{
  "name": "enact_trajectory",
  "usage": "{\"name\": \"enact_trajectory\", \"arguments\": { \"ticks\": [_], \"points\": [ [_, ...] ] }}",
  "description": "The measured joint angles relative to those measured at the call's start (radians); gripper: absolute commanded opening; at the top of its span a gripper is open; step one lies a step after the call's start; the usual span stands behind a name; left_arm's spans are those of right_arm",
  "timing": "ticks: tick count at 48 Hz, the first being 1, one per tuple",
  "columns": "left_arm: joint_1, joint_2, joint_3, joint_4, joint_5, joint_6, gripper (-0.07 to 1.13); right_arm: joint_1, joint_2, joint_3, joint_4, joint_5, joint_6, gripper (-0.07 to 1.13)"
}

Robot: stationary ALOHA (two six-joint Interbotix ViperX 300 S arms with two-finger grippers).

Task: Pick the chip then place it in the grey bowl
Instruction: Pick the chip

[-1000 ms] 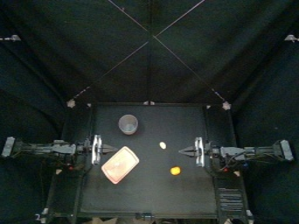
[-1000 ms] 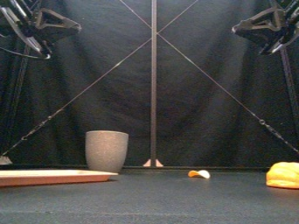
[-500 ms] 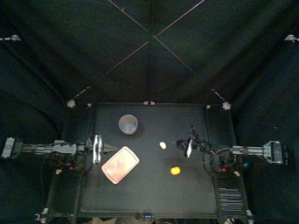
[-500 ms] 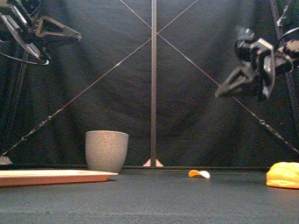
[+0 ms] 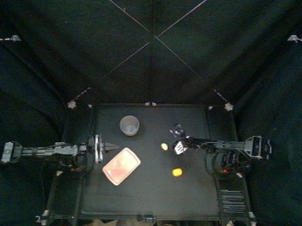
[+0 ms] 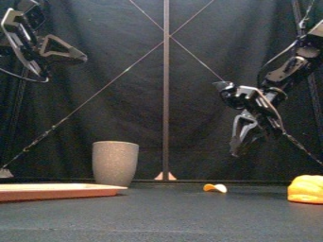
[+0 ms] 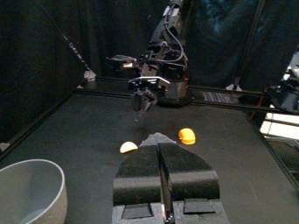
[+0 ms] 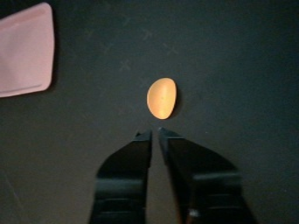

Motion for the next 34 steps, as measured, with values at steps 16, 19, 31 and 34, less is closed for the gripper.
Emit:
{"name": "enact_trajectory", "arguments": {
  "ticks": [16,19,31,34],
  "points": [
    [0.012,-0.002,0.029,-0.002,-0.002,0.003,0.04,-0.115,0.110,-0.196,-0.034,0.288,-0.008,0.74],
    [0.014,-0.002,0.037,0.000,-0.002,0.003,0.04,-0.115,0.138,-0.229,-0.028,0.339,-0.008,0.74],
    [0.021,-0.002,0.049,-0.002,-0.002,0.003,0.04,-0.078,0.259,-0.319,0.008,0.391,-0.008,0.74],
    [0.026,-0.002,0.049,-0.002,-0.002,0.003,0.04,-0.061,0.279,-0.345,-0.002,0.390,0.006,0.73]
  ]
}}
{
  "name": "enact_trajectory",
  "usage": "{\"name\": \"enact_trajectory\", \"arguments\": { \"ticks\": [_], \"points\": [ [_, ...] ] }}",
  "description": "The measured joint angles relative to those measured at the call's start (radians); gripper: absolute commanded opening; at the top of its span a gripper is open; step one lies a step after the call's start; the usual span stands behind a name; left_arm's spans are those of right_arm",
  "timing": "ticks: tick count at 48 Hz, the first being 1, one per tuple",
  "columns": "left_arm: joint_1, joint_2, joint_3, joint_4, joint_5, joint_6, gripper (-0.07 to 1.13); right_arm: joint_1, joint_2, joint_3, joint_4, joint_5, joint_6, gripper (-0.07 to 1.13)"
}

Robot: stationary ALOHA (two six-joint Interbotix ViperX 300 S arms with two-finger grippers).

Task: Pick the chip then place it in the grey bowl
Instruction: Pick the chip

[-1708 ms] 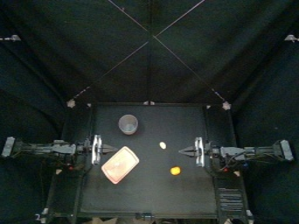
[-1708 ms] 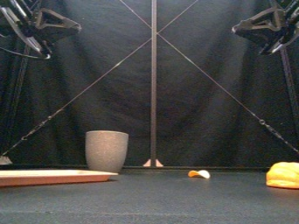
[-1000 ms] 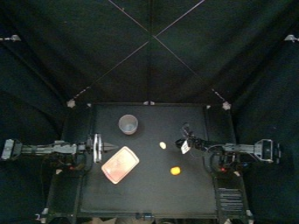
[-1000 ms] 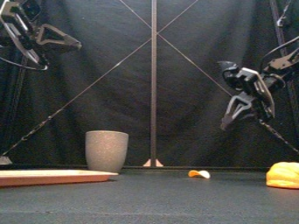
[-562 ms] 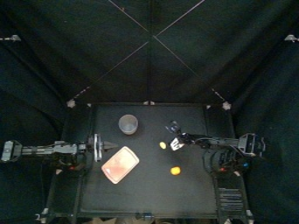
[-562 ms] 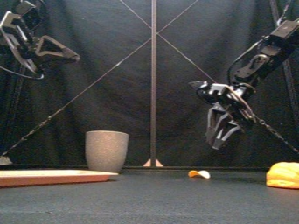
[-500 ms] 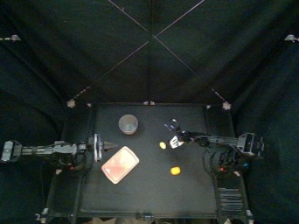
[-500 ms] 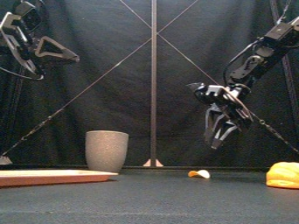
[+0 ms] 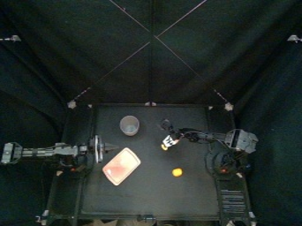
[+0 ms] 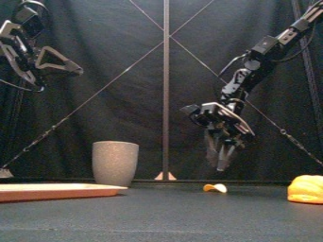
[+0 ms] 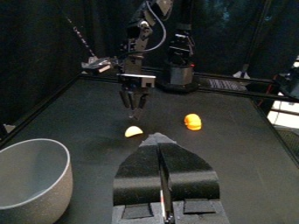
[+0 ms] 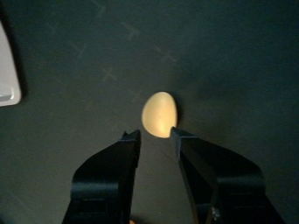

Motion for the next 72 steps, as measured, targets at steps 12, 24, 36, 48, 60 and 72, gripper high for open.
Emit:
{"name": "enact_trajectory", "arguments": {
  "ticks": [12,24,36,48,60,72],
  "points": [
    [0.023,0.000,0.000,0.000,0.000,0.002,0.04,0.011,0.066,-0.028,0.000,-0.003,0.083,0.73],
    [0.026,0.000,0.011,-0.002,0.000,-0.003,0.04,-0.003,0.057,-0.017,-0.055,-0.015,0.091,0.74],
    [0.026,0.002,0.017,-0.026,0.000,-0.005,0.04,-0.037,0.054,0.037,-0.035,-0.021,0.084,0.74],
    [0.026,0.002,0.018,-0.031,0.000,-0.003,0.04,-0.038,0.055,0.041,-0.026,-0.061,0.083,0.74],
    [0.026,0.000,0.018,-0.035,0.000,-0.003,0.04,-0.034,0.077,0.040,-0.005,-0.074,0.081,0.74],
    [0.026,0.000,0.021,-0.046,0.002,-0.005,0.04,-0.032,0.094,0.040,0.006,-0.083,0.077,0.72]
  ]
}}
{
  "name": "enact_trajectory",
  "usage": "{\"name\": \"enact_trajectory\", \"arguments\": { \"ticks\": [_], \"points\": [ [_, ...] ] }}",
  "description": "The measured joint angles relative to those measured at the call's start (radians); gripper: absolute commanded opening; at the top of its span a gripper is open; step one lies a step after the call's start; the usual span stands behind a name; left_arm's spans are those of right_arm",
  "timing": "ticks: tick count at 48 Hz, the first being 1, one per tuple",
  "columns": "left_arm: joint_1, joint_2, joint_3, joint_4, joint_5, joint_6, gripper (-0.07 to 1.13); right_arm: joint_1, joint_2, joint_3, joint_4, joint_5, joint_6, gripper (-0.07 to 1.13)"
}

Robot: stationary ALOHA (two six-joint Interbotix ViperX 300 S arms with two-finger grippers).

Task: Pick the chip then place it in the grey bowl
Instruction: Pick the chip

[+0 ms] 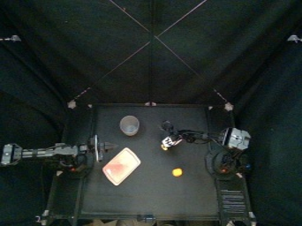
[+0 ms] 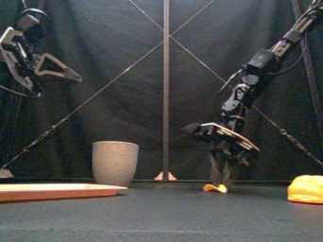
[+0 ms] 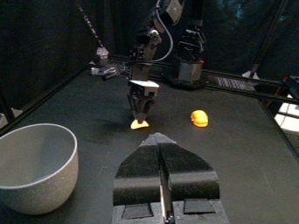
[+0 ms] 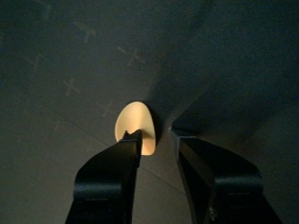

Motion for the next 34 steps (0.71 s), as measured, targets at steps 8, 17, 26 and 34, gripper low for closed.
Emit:
{"name": "enact_trajectory", "arguments": {
  "ticks": [8,17,26,34],
  "points": [
    [0.000,0.000,0.002,-0.009,0.002,0.000,0.04,0.008,0.009,-0.003,0.009,-0.014,0.000,0.72],
    [0.000,0.002,0.002,-0.009,0.000,0.000,0.04,0.034,0.011,-0.011,0.015,-0.018,0.000,0.62],
    [0.002,0.002,0.003,-0.011,0.002,0.000,0.04,0.052,0.011,-0.011,0.017,-0.020,0.000,0.43],
    [0.003,0.000,0.005,-0.018,0.002,0.002,0.04,0.060,0.011,-0.015,0.008,-0.025,0.002,0.37]
  ]
}}
